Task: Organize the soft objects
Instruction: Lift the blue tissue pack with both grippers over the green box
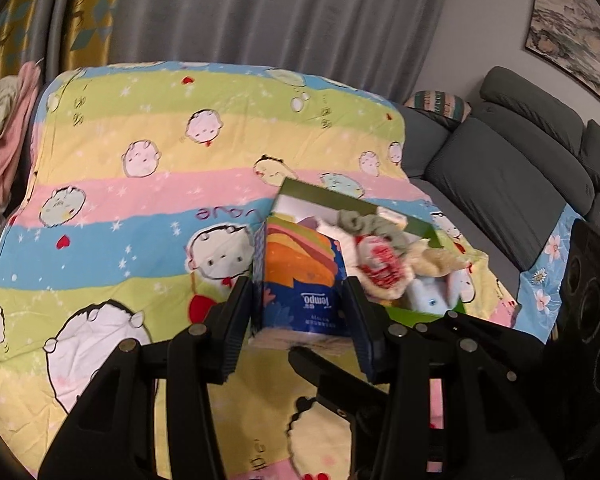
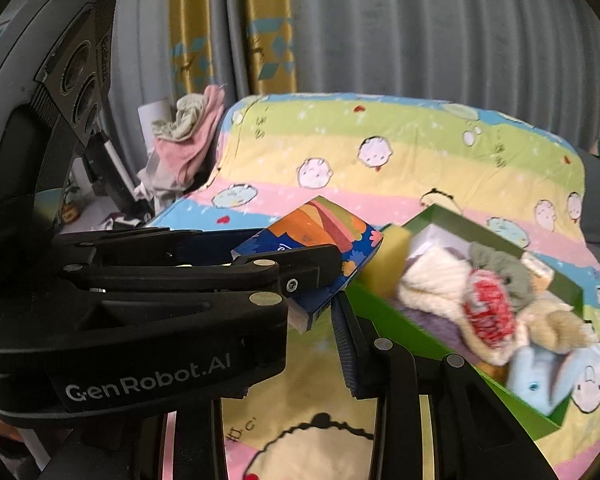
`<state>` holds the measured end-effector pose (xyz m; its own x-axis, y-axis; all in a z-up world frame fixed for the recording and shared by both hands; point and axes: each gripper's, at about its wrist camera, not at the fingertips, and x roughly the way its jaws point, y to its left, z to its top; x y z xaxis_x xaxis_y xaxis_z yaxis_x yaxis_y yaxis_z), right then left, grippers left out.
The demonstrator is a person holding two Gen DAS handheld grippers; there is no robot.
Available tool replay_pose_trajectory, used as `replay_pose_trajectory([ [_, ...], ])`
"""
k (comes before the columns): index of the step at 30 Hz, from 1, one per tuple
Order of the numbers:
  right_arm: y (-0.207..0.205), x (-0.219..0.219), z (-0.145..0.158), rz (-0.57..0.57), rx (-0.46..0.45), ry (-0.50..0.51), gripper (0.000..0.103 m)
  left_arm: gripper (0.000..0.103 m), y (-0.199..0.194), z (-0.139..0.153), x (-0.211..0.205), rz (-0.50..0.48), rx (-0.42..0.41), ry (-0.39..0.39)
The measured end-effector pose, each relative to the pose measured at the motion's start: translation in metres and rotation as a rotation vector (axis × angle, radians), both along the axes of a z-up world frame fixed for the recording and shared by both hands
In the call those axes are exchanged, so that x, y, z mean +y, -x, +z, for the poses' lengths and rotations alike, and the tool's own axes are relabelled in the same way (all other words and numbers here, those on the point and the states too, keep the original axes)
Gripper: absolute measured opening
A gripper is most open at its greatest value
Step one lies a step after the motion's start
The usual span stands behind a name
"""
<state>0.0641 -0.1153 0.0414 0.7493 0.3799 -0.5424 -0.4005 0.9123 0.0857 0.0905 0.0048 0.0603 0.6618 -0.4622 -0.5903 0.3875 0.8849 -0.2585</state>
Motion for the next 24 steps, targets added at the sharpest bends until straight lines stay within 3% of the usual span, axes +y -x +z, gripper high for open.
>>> replay_pose_trajectory([
  [15,-0.019,-0.098,0.015,-0.135,-0.027,-0.065,0.036,0.049,-0.031,0.021,-0.105,-0.117,-0.019,-0.053],
  [24,-0.042,-0.13,0.021,-0.133,-0.036,-0.067,0.036,0.049,-0.058,0.026,-0.135,-0.135,0.003,-0.072],
])
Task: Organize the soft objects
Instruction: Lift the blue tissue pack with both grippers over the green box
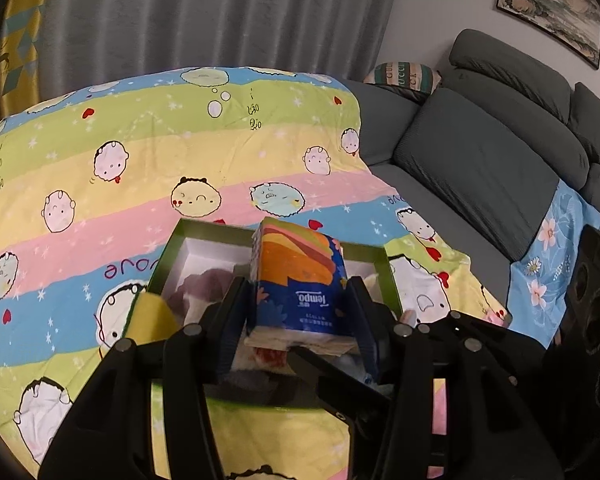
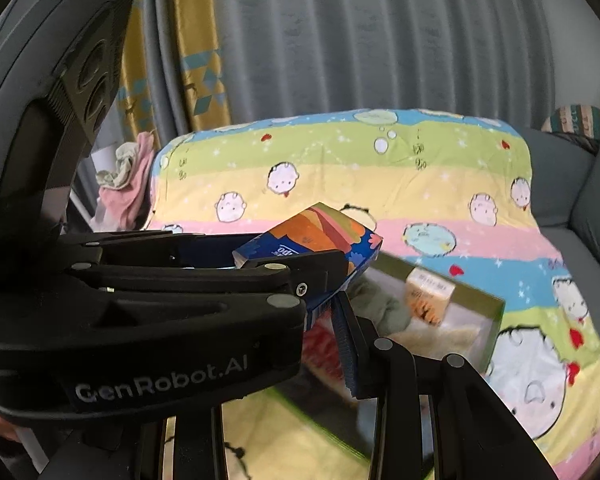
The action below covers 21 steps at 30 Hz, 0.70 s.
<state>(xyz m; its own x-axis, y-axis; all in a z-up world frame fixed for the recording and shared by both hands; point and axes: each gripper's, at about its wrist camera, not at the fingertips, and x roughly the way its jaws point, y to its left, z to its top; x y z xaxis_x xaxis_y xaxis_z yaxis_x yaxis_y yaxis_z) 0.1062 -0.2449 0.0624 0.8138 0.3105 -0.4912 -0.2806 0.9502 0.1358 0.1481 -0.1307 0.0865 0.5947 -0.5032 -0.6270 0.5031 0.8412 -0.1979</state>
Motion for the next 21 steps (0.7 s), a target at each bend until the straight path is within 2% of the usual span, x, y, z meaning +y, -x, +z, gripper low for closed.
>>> replay_pose_trajectory([
  [7,-0.019,-0.023,0.003,0.027,-0.002,-0.065,0.036,0.049,-0.018,0.007,-0.019,0.005,0.008,-0.04],
  [15,-0.04,-0.039,-0.031,0.043,0.079,-0.107,0.036,0.049,-0.034,-0.026,-0.039,0.011,0.057,-0.117],
  [21,-0.053,-0.046,-0.045,0.05,0.134,-0.139,0.036,0.05,-0.044,-0.043,-0.043,0.017,0.082,-0.126],
])
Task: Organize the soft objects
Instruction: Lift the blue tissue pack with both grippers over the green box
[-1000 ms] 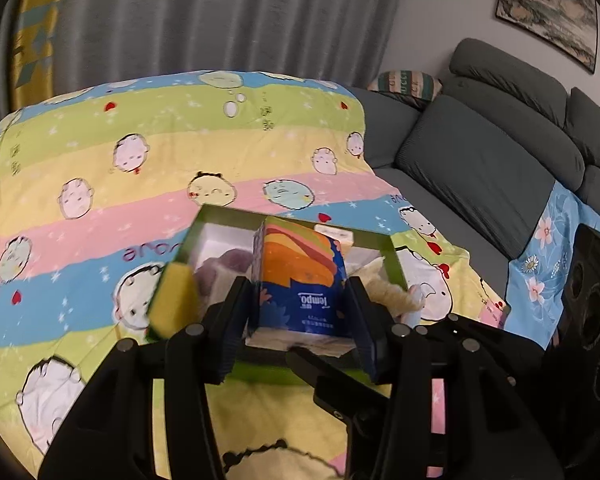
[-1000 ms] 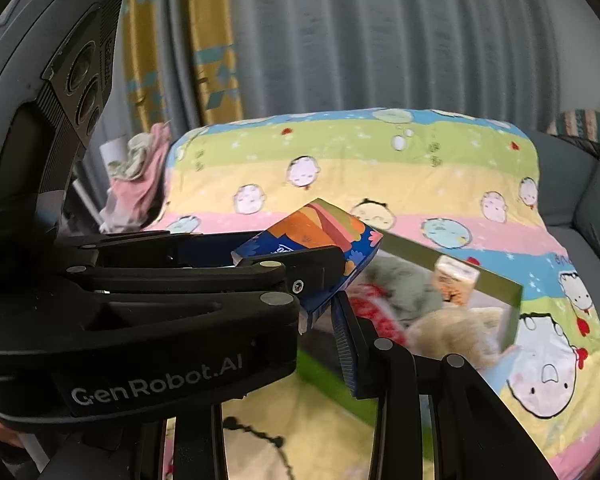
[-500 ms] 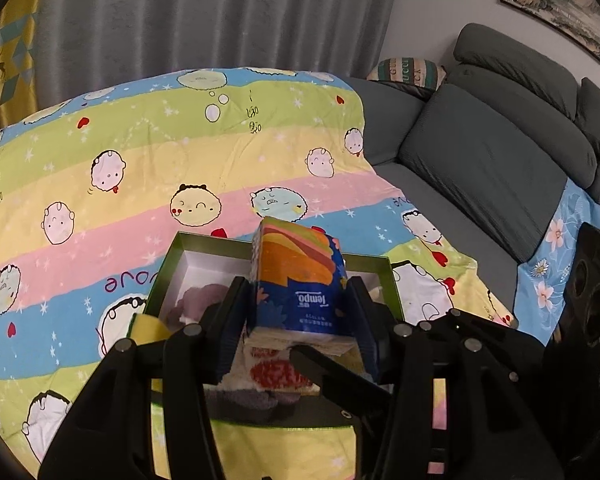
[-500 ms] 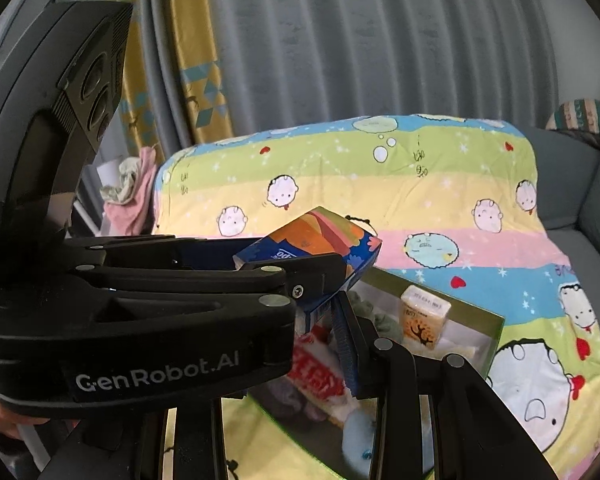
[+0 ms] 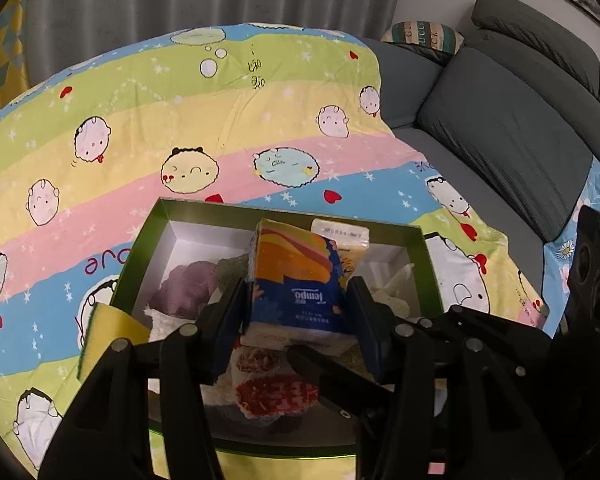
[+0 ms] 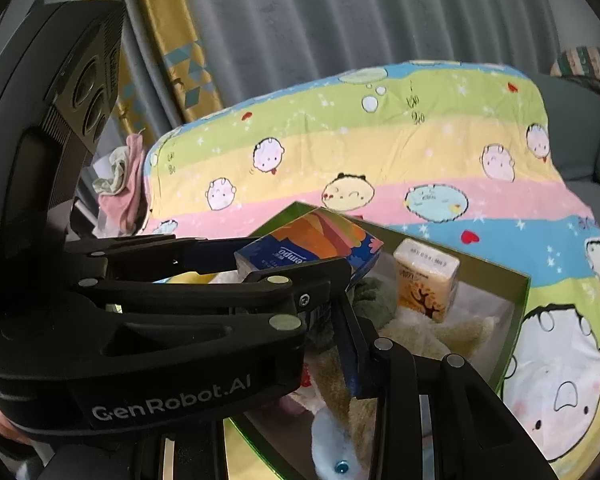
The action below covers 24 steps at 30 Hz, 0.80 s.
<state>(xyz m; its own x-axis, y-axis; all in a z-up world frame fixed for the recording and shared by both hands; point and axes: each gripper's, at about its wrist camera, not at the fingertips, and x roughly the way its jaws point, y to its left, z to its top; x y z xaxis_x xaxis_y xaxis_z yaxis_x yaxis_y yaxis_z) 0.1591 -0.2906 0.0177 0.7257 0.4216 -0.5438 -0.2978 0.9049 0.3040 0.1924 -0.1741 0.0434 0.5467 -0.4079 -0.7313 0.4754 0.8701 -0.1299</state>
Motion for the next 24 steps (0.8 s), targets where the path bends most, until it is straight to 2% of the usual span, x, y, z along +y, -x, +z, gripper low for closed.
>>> replay_pose_trajectory([
  [7,-0.006,0.007,-0.009,0.014,0.038,0.021,0.036,0.05,-0.003,-0.014,0.006,0.018,0.025,0.005],
  [24,-0.007,0.008,-0.011,0.017,0.066,0.024,0.036,0.051,-0.002,-0.018,0.003,0.018,0.022,-0.029],
])
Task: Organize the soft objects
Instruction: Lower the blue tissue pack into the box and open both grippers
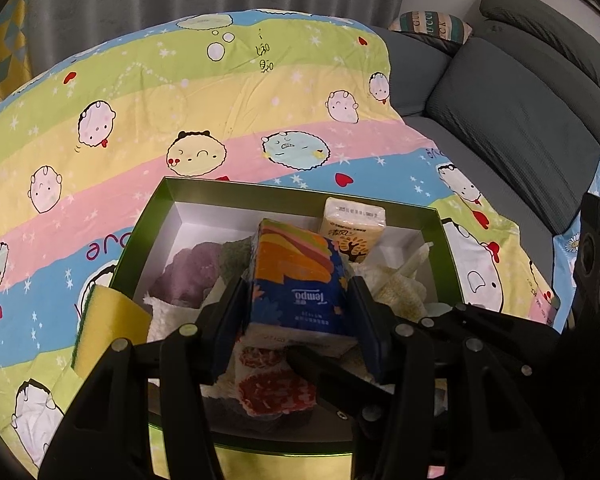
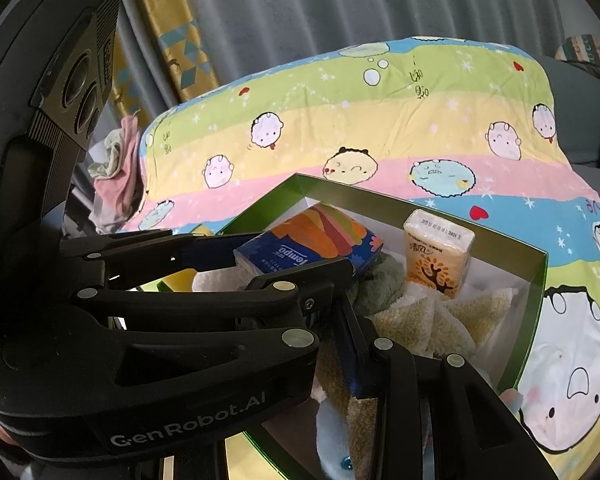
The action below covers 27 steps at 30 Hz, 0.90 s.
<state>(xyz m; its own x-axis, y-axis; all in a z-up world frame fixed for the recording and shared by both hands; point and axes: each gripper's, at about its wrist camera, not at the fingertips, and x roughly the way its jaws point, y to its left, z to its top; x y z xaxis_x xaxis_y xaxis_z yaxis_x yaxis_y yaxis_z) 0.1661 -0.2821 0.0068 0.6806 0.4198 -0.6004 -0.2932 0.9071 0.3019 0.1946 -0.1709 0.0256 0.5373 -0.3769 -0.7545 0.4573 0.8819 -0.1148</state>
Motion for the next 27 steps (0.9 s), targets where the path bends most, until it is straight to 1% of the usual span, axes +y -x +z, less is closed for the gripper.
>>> replay_pose_trajectory([
  [14,0.0008,0.0002,0.0,-0.002,0.026,0.005,0.036,0.051,0.0016,0.0011,-0.0028,0.0,0.005,-0.028],
  [23,0.0009,0.0004,0.0003,0.0,0.026,0.002,0.036,0.053,0.001,0.0013,-0.0027,0.008,0.012,-0.03],
  [26,0.0021,-0.0001,-0.0005,-0.001,0.026,-0.002,0.036,0.056,0.0001,0.0011,-0.0011,0.017,0.02,-0.022],
  [27,0.0021,-0.0003,-0.0007,-0.001,0.026,-0.002,0.036,0.059,-0.0002,0.0009,-0.0003,0.023,0.023,-0.021],
])
